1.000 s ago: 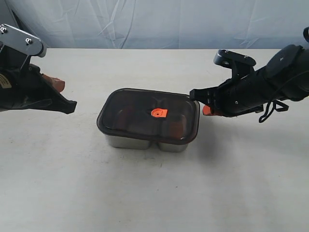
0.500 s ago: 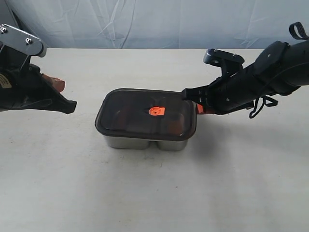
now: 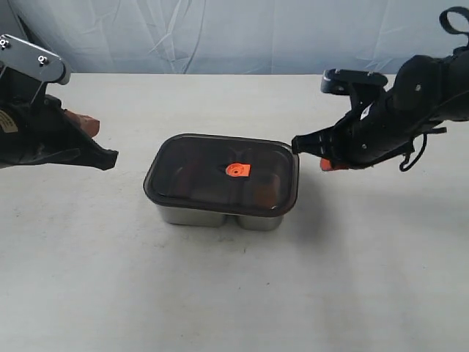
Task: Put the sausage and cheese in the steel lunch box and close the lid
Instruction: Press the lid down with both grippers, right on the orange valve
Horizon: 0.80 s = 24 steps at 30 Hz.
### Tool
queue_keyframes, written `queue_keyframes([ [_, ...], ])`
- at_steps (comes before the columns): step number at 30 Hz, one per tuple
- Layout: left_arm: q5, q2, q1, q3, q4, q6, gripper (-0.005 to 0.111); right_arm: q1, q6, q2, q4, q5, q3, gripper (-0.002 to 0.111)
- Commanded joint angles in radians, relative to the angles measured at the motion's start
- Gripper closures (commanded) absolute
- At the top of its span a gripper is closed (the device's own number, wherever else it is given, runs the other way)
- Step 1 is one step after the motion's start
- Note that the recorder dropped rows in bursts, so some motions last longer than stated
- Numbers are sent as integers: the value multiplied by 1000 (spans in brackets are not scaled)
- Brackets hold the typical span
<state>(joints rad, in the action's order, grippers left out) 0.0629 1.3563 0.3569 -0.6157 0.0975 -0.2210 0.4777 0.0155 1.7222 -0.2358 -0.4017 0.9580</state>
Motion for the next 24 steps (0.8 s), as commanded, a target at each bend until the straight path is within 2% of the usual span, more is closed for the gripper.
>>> queue_keyframes([
  [1,116,26,96,-3,-21,5,106,26,28,-72,23,53,9,108],
  [5,187,108,198,-3,-189,5,106,85,-26,-64,23,8,43,108],
  [7,185,163,217,-13,-243,5,106,119,-26,-54,23,13,53,108],
  [14,95,333,221,-61,-231,15,106,210,-26,0,27,17,89,108],
  [24,45,383,221,-62,-222,46,106,210,-24,214,25,-6,96,108],
])
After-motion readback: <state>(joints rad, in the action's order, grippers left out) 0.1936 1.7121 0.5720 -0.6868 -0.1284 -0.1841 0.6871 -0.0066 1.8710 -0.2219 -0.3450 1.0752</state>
